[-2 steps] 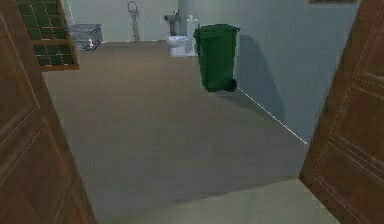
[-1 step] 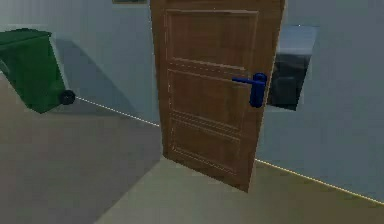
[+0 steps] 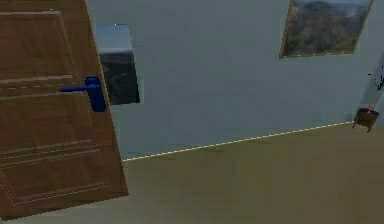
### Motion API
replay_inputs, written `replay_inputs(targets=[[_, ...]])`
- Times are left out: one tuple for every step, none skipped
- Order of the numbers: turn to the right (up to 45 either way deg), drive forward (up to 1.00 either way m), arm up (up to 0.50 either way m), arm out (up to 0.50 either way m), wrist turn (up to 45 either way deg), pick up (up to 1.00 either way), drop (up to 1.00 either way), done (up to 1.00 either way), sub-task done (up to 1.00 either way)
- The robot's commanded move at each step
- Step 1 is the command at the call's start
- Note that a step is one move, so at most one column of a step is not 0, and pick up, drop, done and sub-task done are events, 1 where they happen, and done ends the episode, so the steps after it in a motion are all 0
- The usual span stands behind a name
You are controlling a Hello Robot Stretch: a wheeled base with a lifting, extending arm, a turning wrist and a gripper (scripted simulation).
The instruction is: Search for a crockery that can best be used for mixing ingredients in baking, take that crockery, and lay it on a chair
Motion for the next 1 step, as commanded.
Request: replay_inputs(targets=[[0.0, 0.1, 0.0, 0.0, 0.0, 0.0, 0.0, 0.0, 0.0]])
